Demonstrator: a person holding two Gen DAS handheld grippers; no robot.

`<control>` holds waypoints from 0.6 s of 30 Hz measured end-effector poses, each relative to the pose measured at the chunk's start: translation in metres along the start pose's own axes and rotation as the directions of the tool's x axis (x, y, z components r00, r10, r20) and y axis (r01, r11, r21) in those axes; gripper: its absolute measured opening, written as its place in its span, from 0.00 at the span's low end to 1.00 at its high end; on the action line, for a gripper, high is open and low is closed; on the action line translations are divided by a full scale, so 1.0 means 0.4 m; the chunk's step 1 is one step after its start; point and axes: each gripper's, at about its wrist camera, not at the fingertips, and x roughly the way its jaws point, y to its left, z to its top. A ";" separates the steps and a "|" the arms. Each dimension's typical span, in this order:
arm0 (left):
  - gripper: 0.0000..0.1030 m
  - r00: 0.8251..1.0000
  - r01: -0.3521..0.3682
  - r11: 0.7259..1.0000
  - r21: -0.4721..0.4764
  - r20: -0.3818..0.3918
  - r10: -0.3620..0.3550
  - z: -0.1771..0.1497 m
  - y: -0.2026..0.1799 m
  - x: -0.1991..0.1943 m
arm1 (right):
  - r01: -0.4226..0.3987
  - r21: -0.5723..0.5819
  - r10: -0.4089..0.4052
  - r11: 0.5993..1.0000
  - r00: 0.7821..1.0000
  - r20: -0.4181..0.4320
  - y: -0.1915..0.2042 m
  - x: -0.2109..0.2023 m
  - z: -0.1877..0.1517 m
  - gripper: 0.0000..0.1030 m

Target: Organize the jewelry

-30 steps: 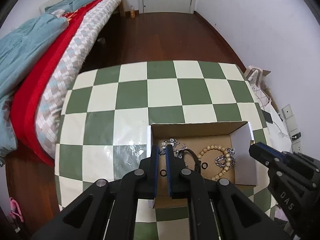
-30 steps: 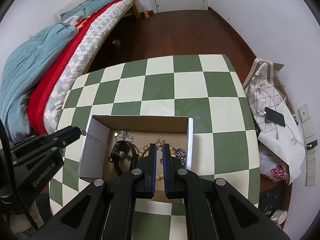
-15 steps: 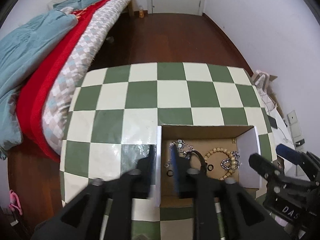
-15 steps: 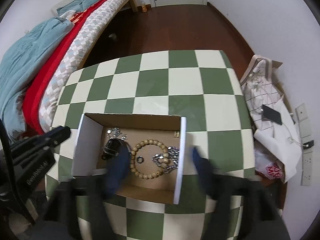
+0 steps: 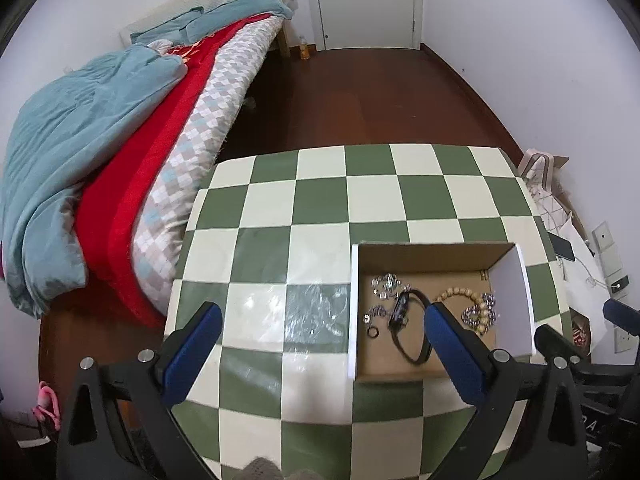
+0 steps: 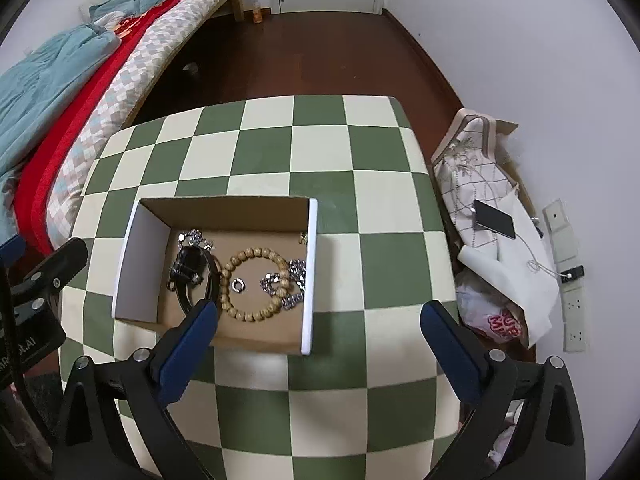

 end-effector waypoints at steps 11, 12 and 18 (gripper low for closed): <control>1.00 0.999 0.021 1.000 -0.017 0.048 -0.020 -0.081 0.035 -0.146 | 0.012 0.030 -0.014 0.999 0.997 0.074 -0.016 -0.160 -0.099 1.00; 1.00 0.998 0.020 1.000 -0.020 0.058 -0.019 -0.088 0.039 -0.166 | 0.013 0.031 -0.016 0.999 0.996 0.082 -0.017 -0.177 -0.108 1.00; 1.00 0.992 0.049 0.998 -0.025 0.118 -0.046 -0.123 0.059 -0.287 | 0.007 0.036 -0.012 0.999 0.989 0.144 -0.015 -0.310 -0.170 1.00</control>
